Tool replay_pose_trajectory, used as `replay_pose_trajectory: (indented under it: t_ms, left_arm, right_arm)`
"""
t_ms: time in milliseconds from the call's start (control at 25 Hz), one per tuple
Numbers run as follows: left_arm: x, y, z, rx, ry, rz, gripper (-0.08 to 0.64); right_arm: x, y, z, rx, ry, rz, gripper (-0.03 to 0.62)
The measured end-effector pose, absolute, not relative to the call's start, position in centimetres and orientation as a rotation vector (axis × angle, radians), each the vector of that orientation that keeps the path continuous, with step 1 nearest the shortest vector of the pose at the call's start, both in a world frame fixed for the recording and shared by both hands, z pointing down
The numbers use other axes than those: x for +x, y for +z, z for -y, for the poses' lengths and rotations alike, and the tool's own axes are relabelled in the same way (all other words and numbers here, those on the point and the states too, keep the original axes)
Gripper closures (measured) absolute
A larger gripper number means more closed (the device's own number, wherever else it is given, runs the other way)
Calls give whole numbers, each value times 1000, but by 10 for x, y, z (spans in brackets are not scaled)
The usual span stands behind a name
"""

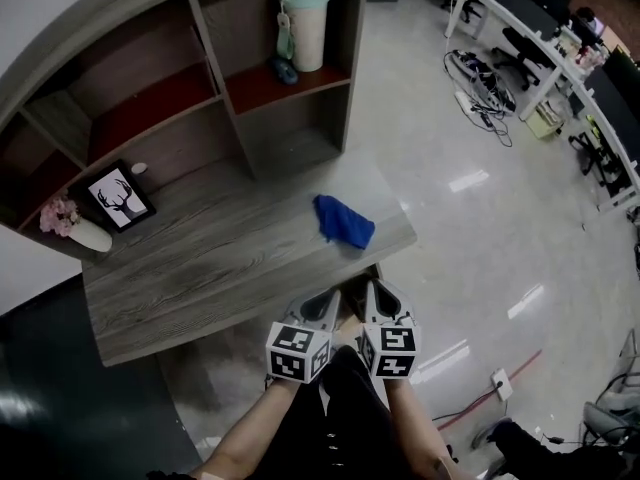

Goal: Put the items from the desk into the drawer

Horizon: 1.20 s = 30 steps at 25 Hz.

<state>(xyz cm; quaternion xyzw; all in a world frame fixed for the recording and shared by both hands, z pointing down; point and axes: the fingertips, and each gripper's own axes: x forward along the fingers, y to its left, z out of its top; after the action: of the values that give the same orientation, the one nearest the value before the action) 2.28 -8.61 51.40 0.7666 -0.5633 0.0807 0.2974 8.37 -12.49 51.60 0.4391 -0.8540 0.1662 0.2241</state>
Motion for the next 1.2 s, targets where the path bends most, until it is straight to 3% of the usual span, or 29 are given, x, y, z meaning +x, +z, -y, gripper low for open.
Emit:
replay_pose_trajectory:
  t_ms: [560, 1200]
  left_arm:
    - [33, 437, 108, 2185, 111, 1520, 549]
    - [55, 404, 137, 2326, 73, 1485, 549]
  right_arm:
    - [65, 435, 133, 1215, 402, 2537, 581]
    - [113, 407, 162, 1446, 327, 2520, 581]
